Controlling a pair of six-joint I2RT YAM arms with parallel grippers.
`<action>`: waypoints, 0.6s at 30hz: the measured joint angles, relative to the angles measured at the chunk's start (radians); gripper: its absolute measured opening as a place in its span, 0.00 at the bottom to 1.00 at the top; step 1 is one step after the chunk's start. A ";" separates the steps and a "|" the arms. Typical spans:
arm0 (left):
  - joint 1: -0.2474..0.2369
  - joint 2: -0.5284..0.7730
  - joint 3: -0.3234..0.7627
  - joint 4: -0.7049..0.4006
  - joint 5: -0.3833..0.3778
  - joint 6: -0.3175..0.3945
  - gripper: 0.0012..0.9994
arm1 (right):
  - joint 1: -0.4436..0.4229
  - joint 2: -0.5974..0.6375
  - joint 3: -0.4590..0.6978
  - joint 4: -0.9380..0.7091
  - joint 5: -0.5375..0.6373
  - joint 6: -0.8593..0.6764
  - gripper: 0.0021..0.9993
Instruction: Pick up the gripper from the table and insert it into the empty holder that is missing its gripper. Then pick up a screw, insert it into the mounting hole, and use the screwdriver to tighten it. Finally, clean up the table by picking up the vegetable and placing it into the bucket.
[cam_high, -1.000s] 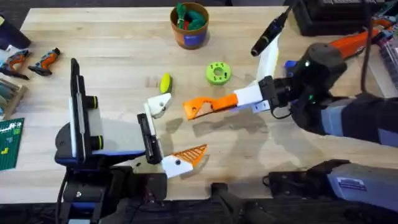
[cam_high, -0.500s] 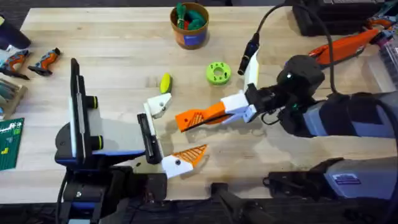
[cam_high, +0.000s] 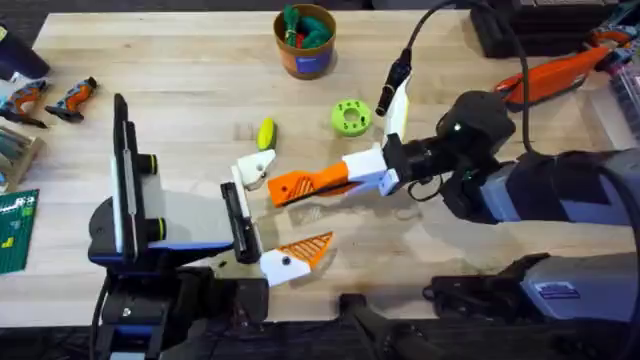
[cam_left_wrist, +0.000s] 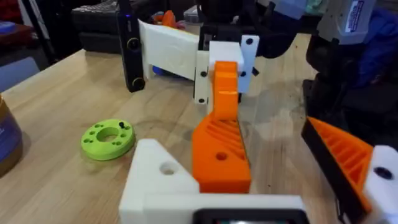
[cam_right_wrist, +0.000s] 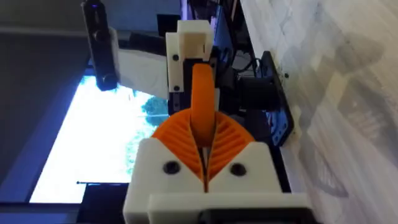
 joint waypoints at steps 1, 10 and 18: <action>0.000 0.000 0.000 0.000 0.000 0.000 0.99 | 0.000 0.000 0.001 0.001 0.003 0.000 0.01; 0.000 0.000 0.000 0.000 0.000 0.000 0.99 | 0.000 0.000 0.002 0.018 0.032 0.000 0.01; 0.002 0.000 0.000 0.000 0.000 0.000 0.99 | 0.000 0.000 0.003 0.018 0.051 0.000 0.01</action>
